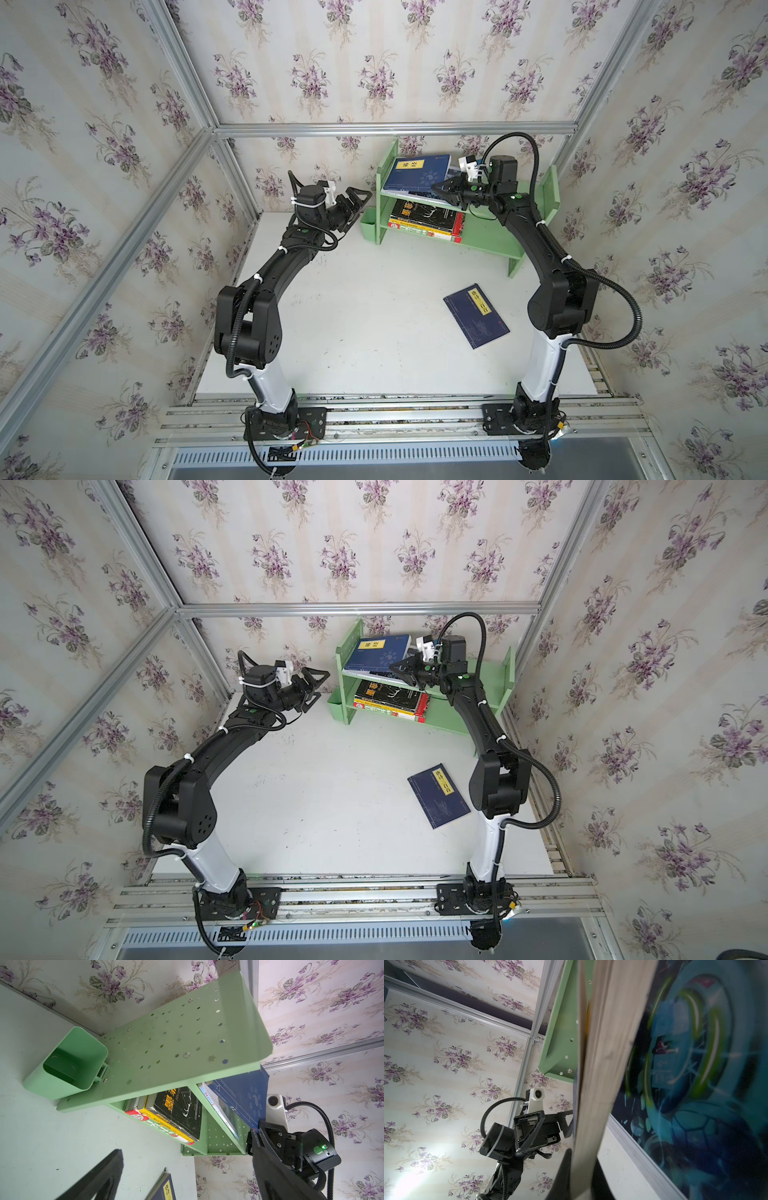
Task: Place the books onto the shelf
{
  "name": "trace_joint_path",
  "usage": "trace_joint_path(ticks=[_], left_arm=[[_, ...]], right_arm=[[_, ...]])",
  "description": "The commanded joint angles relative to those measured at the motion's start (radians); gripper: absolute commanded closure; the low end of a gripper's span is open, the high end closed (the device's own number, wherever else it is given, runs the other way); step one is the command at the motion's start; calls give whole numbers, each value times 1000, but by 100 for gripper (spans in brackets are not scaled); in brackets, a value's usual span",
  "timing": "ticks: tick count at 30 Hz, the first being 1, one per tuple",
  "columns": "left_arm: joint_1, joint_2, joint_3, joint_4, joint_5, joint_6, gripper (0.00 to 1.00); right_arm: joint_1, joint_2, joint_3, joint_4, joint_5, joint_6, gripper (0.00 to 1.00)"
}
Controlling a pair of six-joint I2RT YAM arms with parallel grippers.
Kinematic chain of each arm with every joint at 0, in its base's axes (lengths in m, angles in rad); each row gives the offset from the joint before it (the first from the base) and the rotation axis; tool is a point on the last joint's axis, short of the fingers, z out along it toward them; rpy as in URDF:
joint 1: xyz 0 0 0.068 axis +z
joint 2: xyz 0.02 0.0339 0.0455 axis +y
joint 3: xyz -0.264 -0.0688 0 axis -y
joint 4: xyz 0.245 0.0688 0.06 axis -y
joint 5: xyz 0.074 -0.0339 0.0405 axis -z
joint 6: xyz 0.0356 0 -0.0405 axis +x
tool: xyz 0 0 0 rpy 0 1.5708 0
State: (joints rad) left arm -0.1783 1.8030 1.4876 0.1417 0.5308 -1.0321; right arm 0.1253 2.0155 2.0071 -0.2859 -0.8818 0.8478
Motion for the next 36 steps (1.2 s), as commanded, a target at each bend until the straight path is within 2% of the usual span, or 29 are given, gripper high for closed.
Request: trace_joint_path(ticks=[1,16,24,36], left_arm=[[0,23,31,7,24,-6,1],[-1,107,118,3,32,-32,1],[-4,122,134,4,30,-40,1],[-20,169,203,4,32,-64,1]], right_arm=[[-1,19,37,16,-37,-12,94],[-16,69,84,8,-88,0,94],[-28,78,47,163,-128,116,94],[-28,68,13,177,-154,117,94]])
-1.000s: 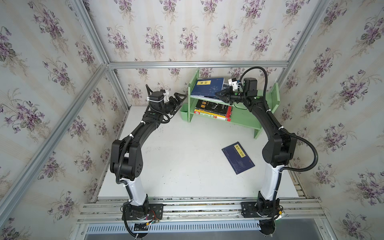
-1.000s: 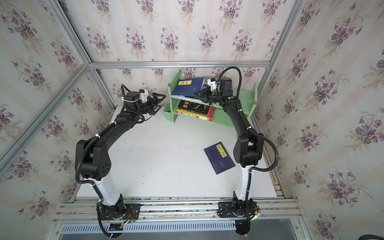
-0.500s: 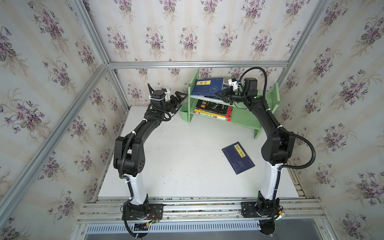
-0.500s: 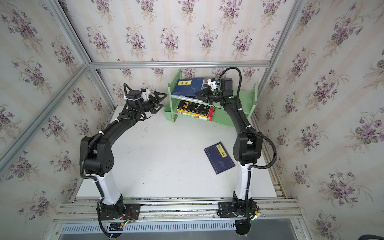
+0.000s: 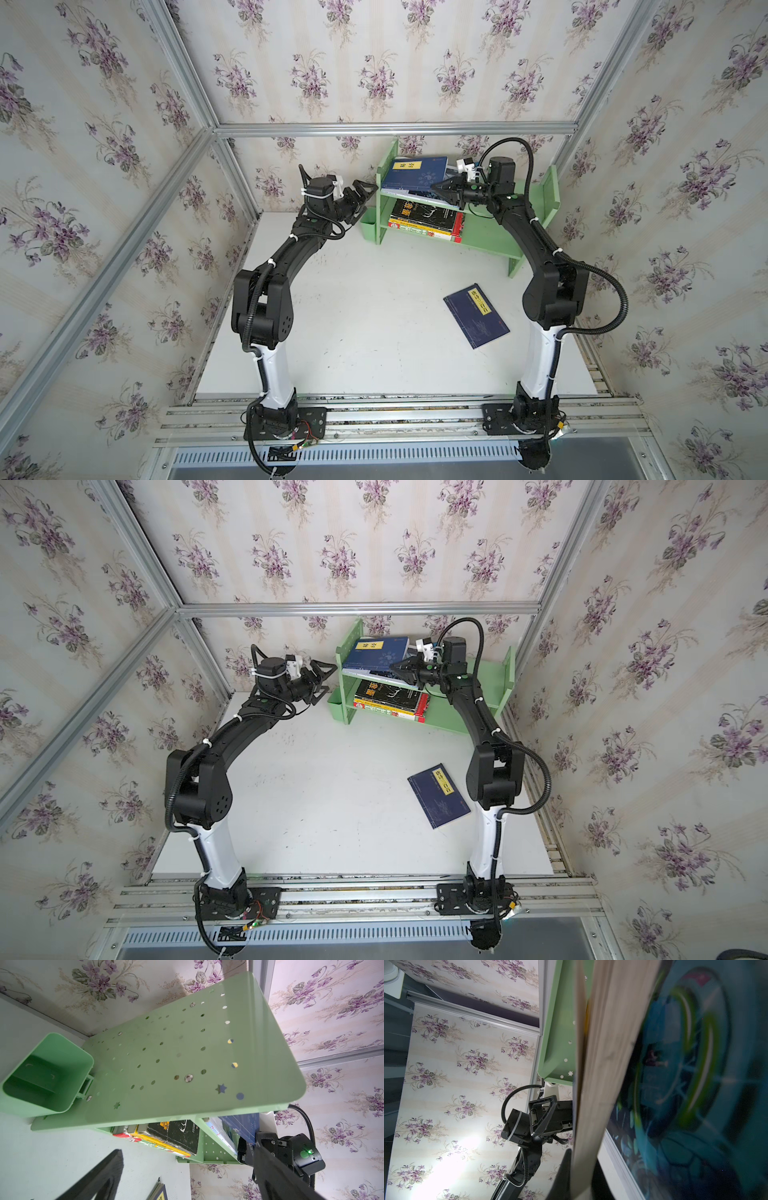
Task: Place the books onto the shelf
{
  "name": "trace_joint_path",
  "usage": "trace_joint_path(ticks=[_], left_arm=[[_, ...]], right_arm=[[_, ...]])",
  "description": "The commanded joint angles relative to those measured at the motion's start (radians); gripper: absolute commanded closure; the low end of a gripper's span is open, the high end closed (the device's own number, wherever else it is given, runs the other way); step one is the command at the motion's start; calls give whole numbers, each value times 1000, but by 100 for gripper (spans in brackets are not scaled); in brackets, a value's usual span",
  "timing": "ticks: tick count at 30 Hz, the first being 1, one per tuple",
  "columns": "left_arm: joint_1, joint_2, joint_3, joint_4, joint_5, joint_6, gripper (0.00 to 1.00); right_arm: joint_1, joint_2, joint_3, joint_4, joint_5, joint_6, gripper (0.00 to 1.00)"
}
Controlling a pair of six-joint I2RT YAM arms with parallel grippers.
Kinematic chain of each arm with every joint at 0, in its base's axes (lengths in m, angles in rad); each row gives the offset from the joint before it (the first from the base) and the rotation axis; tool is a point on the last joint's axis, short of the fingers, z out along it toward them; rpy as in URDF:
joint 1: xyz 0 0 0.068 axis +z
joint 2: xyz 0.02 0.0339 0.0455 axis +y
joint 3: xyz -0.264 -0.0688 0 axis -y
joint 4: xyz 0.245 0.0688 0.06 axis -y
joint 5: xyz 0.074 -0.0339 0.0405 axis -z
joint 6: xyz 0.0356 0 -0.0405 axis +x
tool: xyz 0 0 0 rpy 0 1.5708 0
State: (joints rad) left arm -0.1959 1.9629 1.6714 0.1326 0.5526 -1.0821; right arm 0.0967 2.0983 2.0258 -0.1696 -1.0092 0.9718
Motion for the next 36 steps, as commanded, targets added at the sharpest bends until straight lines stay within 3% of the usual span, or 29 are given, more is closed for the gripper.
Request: trace_joint_path(ticks=[1,21,34,36], left_arm=[[-3,13,27,12,10,-15,1],[-59,106,110,-16,-108,-120,1],[-71,112,89,-94,-170,-115,1],[-71,101,71,-110,-185,-108,0]], right_arm=[[-1,-17,-9,58,-26,-12,94],[-2,-16,-23,24,-26,-41,94],[-1,-17,-21,-18,-15,-63,94],[-2,-15,-17,-41,-2,-74,90]])
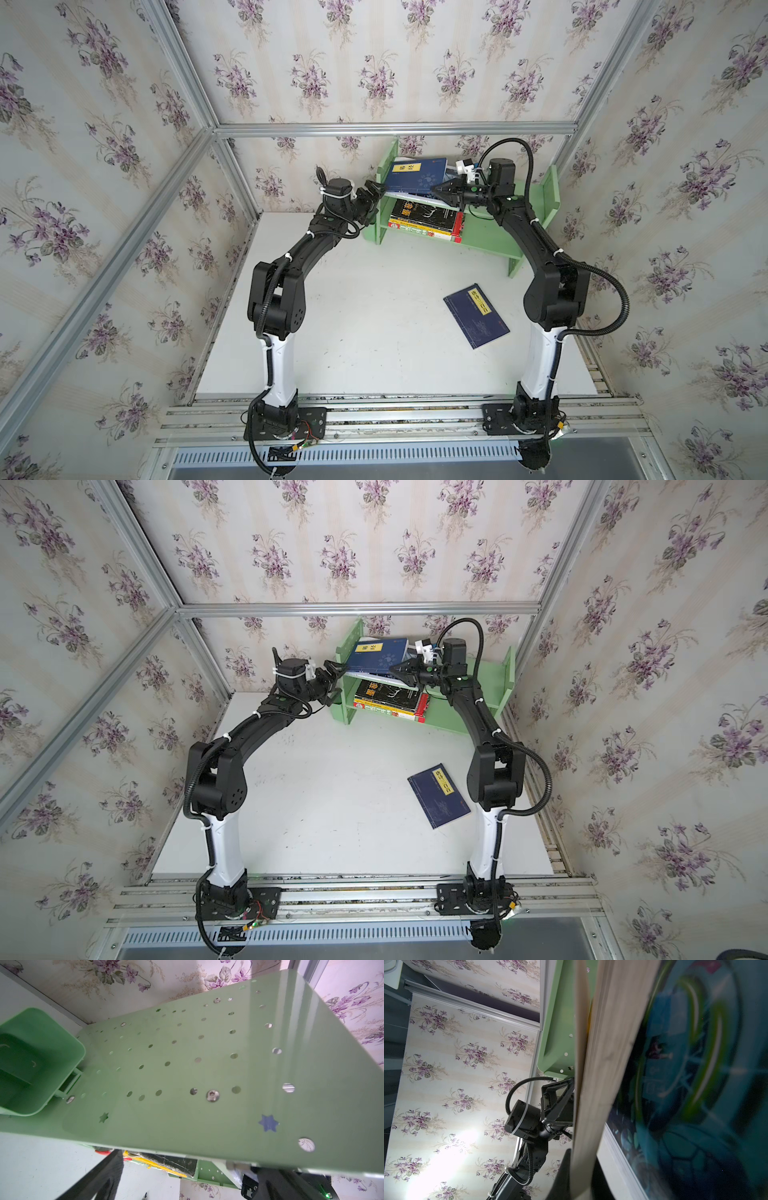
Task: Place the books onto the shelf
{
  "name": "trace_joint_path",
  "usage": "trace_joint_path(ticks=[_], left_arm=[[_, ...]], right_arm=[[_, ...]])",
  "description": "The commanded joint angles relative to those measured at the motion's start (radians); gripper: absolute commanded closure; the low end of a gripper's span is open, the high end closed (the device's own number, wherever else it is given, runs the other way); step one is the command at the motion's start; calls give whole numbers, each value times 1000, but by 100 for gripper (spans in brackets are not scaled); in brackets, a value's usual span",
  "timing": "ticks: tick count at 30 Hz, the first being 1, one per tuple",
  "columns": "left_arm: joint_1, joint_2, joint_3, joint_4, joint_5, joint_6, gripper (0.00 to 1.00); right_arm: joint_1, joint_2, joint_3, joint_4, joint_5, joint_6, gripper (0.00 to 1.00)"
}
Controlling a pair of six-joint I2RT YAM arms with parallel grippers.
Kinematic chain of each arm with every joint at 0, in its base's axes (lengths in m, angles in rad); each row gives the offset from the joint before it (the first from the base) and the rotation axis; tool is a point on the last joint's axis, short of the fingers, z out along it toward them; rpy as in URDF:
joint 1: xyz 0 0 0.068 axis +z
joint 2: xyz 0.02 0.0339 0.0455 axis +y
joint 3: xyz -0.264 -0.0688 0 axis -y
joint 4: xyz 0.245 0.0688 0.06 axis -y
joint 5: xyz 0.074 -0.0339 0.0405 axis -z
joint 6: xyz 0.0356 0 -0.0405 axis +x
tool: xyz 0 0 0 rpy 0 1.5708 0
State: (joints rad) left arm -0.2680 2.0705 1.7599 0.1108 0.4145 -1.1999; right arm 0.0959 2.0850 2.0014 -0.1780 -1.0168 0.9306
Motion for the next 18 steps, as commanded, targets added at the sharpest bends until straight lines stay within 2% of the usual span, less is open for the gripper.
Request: trace_joint_path(ticks=[1,5,9,16,18], left_arm=[[1,-10,-21,-96,-52,15,0],[2,-13,-28,-122,-62,23,1],[1,-8,-29,-128,-64,19,0],[1,5,-15,-128,-60,15,1],[1,10,-9,-128,-58,12,1]], right_arm=[[0,-2,11,-48,15,-41,86],[-3,6,43,-113,69,-59,72],[-5,20,98,-169,138,-55,63],[-3,15,173,-384,252,-174,62],[-1,16,177,-396,250,-183,66]])
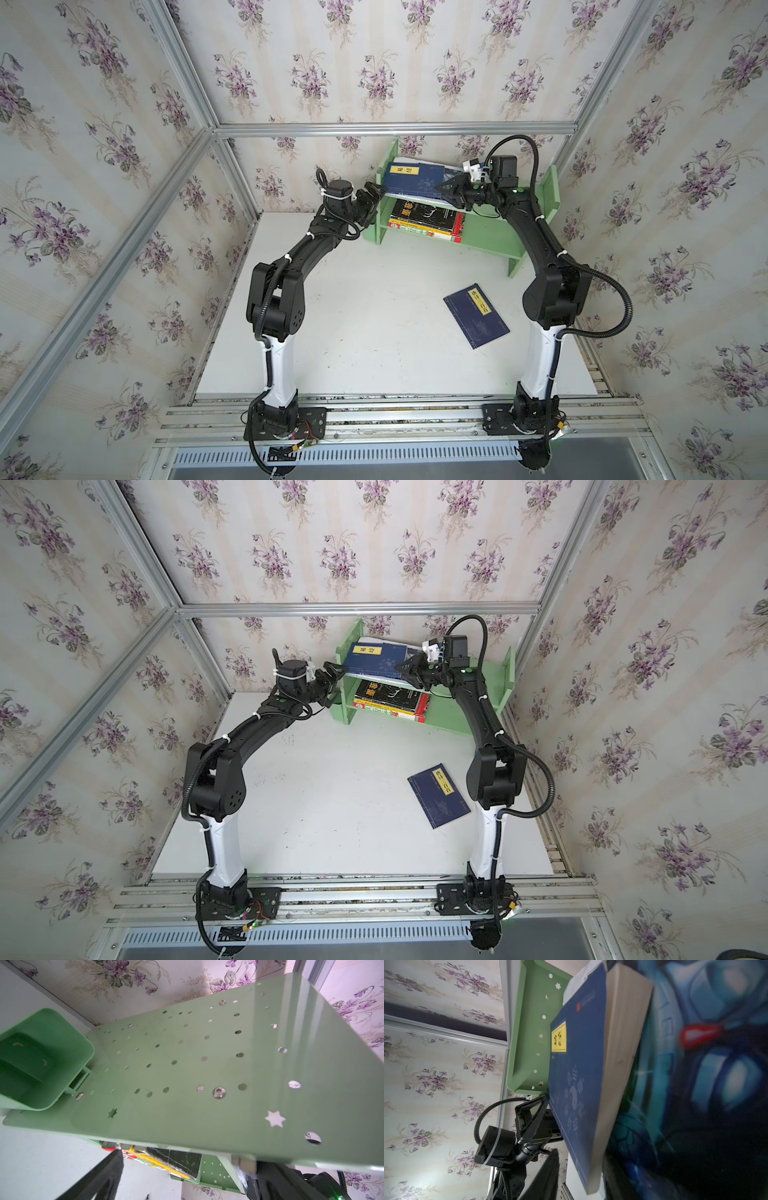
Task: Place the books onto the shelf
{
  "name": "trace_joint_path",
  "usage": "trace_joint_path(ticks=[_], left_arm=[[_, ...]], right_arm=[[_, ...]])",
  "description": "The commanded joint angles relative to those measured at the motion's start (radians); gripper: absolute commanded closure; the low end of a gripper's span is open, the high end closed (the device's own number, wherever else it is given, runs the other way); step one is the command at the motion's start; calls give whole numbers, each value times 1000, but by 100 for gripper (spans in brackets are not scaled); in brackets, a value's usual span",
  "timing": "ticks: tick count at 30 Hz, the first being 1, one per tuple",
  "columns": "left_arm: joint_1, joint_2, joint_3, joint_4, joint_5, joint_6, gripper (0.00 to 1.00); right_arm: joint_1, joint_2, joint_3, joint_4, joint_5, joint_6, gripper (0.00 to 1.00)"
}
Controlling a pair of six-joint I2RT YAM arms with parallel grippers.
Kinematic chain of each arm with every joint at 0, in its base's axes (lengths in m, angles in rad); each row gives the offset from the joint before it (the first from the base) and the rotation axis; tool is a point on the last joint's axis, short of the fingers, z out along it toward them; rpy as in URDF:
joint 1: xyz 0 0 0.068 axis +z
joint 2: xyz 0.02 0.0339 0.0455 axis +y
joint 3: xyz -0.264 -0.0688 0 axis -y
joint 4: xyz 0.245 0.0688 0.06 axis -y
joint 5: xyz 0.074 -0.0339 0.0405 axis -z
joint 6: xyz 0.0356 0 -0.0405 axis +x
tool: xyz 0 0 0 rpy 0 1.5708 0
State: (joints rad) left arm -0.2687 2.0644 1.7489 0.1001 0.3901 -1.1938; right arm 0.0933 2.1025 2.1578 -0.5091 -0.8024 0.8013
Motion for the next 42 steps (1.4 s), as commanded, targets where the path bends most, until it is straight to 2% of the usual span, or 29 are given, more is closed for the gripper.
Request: trace_joint_path(ticks=[1,10,30,35,42], left_arm=[[2,19,4,-117,-32,5,0],[2,39,22,-117,-12,-3,0],[3,36,17,-117,-10,1,0],[2,33,22,-117,-2,11,0],[3,17,23,-117,2,22,0]], right_arm=[[1,-2,22,-66,33,-56,68],[22,7,64,-126,23,-117,76],[34,-9,63,-137,13,-152,78],[32,-4,66,-129,32,-148,72],[25,-16,70,-141,95,-144,56]])
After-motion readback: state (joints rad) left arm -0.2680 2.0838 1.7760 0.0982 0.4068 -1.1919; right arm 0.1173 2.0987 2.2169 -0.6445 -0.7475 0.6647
